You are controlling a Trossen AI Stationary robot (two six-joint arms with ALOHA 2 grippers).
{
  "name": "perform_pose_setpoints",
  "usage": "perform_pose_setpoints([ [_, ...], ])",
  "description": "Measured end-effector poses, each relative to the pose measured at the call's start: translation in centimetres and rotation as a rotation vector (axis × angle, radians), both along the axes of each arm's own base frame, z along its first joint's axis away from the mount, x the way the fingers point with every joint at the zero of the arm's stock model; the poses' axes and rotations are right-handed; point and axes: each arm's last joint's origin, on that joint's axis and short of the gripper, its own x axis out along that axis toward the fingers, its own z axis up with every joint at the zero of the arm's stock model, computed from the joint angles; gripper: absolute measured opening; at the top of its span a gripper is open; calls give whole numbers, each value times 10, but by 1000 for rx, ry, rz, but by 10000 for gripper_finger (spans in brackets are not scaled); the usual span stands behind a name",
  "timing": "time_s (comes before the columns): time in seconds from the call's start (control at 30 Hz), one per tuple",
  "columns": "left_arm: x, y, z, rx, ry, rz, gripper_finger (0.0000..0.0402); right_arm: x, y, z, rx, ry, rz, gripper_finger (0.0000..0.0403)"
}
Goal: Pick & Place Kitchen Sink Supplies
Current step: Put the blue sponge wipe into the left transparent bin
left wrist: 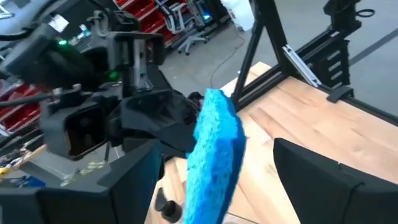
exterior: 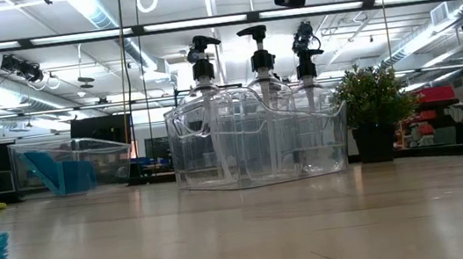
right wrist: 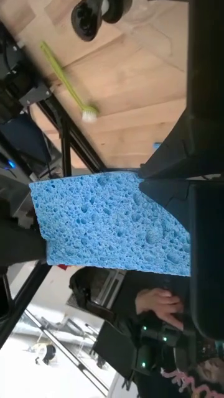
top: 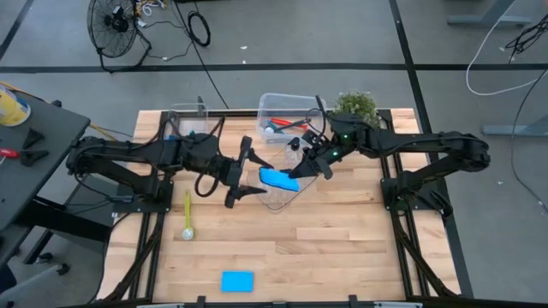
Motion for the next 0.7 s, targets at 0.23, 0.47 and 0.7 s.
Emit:
perform_pose_setpoints([
  [0.23,2,-1,-2,-20,10,-1,253,0,0,0,-2,-2,4,0],
  [0.47,2,-1,-1,-27,6,1,149,0,0,1,2,-13,20,0],
  [0.7,2,-1,-2,-27,8,1,58,0,1,1,3,-13,27,0],
])
